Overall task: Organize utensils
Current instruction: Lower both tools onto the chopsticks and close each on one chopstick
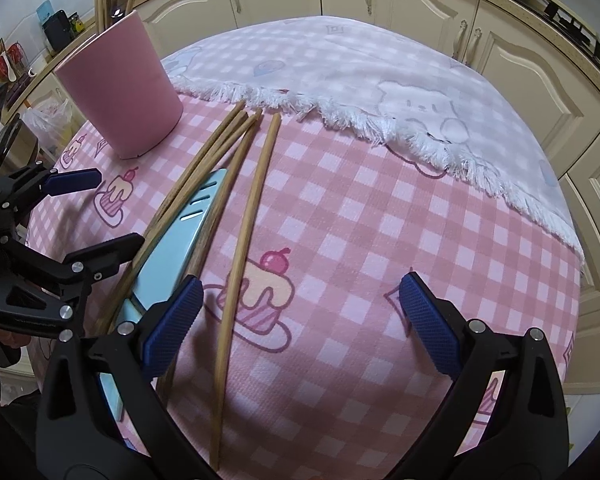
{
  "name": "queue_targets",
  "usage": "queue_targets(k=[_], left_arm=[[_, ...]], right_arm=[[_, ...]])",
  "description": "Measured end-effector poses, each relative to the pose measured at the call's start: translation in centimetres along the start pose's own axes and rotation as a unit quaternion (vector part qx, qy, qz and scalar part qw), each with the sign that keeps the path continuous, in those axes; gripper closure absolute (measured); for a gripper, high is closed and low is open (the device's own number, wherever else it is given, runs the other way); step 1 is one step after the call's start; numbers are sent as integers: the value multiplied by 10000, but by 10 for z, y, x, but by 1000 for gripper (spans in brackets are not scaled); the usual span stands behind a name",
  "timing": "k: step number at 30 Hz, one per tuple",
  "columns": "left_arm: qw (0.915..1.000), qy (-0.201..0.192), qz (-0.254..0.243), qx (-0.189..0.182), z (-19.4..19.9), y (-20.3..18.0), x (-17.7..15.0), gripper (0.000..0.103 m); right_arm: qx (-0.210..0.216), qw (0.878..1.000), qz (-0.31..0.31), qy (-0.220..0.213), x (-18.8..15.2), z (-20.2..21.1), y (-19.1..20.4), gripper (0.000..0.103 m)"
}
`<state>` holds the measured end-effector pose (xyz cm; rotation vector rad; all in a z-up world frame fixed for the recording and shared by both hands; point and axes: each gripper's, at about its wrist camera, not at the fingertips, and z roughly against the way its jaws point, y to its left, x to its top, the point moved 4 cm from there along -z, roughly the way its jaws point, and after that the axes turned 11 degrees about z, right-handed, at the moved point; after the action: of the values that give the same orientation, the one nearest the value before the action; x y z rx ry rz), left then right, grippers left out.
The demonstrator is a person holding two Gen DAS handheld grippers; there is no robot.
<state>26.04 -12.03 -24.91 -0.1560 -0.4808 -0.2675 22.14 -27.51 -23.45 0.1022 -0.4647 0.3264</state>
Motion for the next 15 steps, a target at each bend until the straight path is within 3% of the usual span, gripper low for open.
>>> queue_targets(k=[8,15], left_arm=[[9996,-1,1,272,-8,-6,14,10],[9995,3,-49,301,-12,-14,25,21]], right_arm=[[-127,9998,26,142,10,-7,-2,7],[-195,9995,19,230,19,-12,-6,11]])
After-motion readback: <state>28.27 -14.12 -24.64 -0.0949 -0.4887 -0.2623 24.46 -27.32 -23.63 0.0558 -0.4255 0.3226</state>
